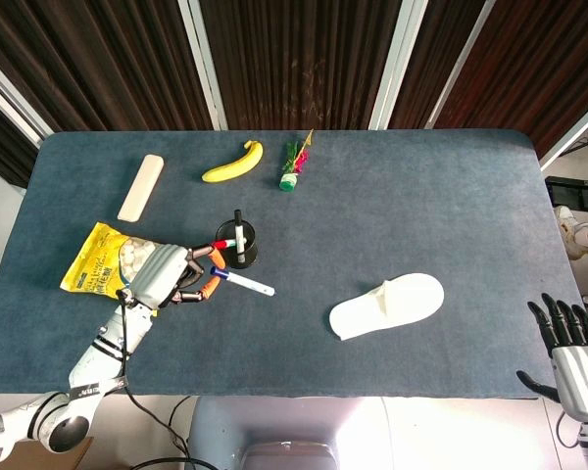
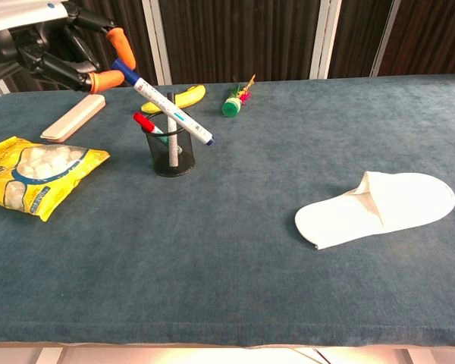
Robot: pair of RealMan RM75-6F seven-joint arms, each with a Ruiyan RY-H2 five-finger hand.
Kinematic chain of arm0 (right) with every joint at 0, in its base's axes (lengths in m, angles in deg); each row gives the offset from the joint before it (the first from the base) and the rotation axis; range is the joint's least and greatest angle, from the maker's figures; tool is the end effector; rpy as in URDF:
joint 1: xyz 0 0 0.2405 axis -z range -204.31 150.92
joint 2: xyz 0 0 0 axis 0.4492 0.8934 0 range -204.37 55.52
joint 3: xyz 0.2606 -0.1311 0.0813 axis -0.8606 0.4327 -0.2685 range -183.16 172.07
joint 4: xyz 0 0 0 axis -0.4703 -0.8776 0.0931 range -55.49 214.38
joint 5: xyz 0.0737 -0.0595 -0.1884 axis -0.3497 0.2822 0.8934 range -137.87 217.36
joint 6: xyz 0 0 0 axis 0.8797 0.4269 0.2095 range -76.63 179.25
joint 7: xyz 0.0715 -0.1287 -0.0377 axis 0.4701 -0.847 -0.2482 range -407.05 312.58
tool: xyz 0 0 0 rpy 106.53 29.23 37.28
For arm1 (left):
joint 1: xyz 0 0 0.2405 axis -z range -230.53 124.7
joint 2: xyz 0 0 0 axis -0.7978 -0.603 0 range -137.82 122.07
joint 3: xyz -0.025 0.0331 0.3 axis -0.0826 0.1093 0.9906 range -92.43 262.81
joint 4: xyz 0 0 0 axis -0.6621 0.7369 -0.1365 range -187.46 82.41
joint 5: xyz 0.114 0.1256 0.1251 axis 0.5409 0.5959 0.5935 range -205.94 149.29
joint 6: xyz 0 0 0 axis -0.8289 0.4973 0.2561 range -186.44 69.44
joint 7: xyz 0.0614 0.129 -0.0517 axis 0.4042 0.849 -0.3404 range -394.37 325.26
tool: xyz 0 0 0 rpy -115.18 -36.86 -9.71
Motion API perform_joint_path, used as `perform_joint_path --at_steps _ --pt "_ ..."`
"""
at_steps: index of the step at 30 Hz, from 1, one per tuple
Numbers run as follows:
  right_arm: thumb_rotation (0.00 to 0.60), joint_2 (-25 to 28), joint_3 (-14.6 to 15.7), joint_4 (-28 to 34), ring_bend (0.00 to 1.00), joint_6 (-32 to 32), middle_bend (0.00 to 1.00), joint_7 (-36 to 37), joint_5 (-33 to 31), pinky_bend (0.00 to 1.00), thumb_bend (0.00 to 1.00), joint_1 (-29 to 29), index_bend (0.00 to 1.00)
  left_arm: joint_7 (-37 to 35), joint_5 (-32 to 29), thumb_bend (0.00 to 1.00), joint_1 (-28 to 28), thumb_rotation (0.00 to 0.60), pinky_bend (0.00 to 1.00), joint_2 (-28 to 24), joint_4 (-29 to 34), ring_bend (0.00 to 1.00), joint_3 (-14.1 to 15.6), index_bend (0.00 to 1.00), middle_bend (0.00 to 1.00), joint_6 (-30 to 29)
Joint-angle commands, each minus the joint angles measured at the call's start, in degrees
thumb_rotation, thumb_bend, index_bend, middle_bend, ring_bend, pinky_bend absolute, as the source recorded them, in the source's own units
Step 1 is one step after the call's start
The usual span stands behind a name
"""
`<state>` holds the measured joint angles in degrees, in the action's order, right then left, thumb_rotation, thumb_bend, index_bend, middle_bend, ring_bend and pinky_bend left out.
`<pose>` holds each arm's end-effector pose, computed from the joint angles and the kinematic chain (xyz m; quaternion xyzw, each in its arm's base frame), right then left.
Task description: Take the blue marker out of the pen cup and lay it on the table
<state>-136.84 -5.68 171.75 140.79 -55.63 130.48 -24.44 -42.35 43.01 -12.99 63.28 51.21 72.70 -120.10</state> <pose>-0.3629 -0.1384 0.1883 0.6218 -0.3452 0.3223 0.6248 -0.1444 0.3625 0.0926 -0.6432 -0.4684 -0.5262 0.3000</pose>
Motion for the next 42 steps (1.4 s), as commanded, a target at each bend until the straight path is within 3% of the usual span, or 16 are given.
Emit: perform_joint_path --at_steps 1,8,19,31,37,42 --pt "0.6 -0.06 0.04 0.01 0.06 -0.21 0.11 -0.16 -0.06 0.17 0.24 -0.08 0.18 -3.75 0.51 0.41 -2.12 0.6 1.0 2.73 -3.79 1.0 2.26 0.8 1.0 1.24" --pt "0.6 -0.19 0.09 -0.02 0.06 -0.46 0.11 -0.4 -0.16 0.17 0.24 -0.17 0.18 -1.87 -3.14 0.41 -3.1 0.6 1.0 9.79 -12.14 1.0 3.29 0.8 1.0 1.37" --pt "0.6 -0.26 0.02 -0.05 0.06 -0.69 0.11 -0.59 -0.45 0.17 0.24 -0.29 0.18 -1.67 -7.99 0.41 -3.82 0.6 1.0 17.44 -24.91 1.0 4.77 0.8 1.0 7.0" --pt "0.6 -0.23 0.11 -0.1 0.06 -0.8 0.1 -0.55 -0.4 0.17 0.24 -0.35 0.18 2.73 -8.38 0.41 -4.95 0.6 1.0 21.71 -33.27 1.0 6.13 0.79 1.0 7.35" --pt "0.6 -0.23 0.14 -0.05 0.06 -0.85 0.1 -0.57 -0.38 0.17 0.24 -0.39 0.18 12.24 -3.25 0.41 -6.46 0.6 1.0 23.75 -39.39 1.0 10.23 0.67 1.0 2.82" --pt "0.6 -0.25 0.22 -0.07 0.06 -0.82 0.11 -0.55 -0.3 0.17 0.24 -0.37 0.19 17.35 -1.05 0.41 -7.13 0.6 0.96 24.73 -41.93 0.96 11.23 0.47 0.86 1.07"
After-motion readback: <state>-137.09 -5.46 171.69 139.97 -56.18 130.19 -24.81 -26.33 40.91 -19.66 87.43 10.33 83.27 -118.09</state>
